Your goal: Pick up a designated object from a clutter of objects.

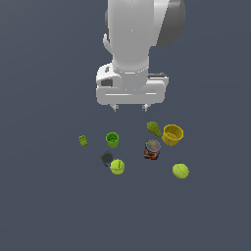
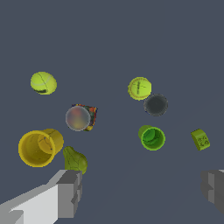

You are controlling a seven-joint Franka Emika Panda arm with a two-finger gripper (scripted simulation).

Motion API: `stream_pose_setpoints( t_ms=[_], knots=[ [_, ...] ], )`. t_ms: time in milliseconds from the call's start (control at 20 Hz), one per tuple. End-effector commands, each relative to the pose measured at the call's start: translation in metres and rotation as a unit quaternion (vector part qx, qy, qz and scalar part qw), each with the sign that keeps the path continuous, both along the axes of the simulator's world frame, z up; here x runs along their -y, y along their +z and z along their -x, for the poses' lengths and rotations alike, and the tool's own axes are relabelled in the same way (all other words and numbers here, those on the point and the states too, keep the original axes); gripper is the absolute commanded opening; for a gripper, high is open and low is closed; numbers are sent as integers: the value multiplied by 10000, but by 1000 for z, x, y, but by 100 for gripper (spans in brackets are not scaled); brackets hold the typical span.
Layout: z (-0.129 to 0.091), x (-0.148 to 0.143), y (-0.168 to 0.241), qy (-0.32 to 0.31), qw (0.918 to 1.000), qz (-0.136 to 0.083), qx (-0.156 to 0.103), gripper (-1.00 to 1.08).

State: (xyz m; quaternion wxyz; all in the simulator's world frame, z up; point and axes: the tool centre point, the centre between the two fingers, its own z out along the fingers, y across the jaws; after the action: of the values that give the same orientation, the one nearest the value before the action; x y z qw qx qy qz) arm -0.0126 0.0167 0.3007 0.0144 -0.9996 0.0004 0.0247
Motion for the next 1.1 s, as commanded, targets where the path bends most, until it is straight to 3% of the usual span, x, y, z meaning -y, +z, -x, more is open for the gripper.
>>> stream_pose_setpoints(
  t_ms=[0,750,1050],
  knots=[
    [0,0,0,0,10000,0,0,100],
    [-7,1,-3,208,9998,32,73,100],
    [-10,15,-15,298,9995,52,85,100]
  ],
)
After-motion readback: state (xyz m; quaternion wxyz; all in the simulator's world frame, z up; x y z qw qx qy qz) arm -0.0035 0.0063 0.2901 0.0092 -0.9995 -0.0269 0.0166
